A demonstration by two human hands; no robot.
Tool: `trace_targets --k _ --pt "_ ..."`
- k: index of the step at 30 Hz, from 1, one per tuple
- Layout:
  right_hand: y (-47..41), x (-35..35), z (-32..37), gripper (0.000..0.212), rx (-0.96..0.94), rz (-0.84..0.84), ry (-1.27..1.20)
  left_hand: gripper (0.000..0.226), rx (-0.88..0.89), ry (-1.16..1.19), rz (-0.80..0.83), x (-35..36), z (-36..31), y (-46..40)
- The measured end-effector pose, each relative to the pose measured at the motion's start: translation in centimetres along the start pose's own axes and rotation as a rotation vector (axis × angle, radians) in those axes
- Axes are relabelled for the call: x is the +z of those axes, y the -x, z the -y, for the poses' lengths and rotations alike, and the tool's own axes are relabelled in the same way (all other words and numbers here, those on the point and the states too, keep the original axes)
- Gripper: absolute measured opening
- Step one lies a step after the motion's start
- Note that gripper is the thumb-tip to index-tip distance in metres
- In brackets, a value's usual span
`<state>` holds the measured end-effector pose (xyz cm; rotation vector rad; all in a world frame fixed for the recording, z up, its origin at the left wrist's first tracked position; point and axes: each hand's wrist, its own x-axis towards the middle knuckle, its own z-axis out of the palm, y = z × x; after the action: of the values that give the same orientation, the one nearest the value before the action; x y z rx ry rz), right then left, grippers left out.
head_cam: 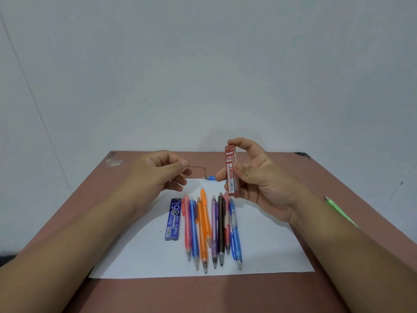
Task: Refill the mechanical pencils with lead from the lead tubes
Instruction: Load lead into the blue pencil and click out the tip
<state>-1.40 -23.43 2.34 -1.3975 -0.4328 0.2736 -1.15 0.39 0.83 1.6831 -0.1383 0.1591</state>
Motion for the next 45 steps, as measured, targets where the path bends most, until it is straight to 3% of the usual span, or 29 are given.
trace_targets --k 6,10,19,23,29,38,40,43,45 --pt "0.7 -1.1 1.1 0.04 0.02 -0.037 0.253 0.016 0.003 -0.011 -0.003 0.0 0.0 0.0" --pt "0.7 -2.0 1.3 0.041 0.014 -0.081 0.57 0.015 0.014 -0.043 -0.011 0.0 0.1 -0.1" --pt "1.1 -3.6 2.1 0.05 0.196 0.047 1.066 0.014 0.021 -0.086 -0.018 0.1 0.3 -0.1" --pt "1.3 -4.0 2.5 0.05 0.285 0.099 1.09 0.015 0.011 -0.107 -0.009 0.1 0.4 -0.2" --pt "1.3 -4.0 2.4 0.034 0.315 0.103 1.202 0.013 0.004 -0.182 -0.009 0.2 0.4 -0.2" --pt "1.6 -3.4 2.8 0.039 0.349 0.141 1.164 0.014 -0.005 -0.234 0.006 0.5 0.2 0.1" --pt "1.7 -3.2 2.7 0.032 0.257 0.046 1.189 0.014 0.002 -0.248 0.016 0.6 0.1 0.2" --pt "1.4 -2.8 1.8 0.016 -0.089 -0.221 1.084 0.015 0.015 -0.286 0.035 0.7 0.0 0.3" --pt "1.0 -2.3 1.2 0.014 -0.285 -0.291 1.045 0.016 0.013 -0.305 0.046 0.8 0.1 0.5"
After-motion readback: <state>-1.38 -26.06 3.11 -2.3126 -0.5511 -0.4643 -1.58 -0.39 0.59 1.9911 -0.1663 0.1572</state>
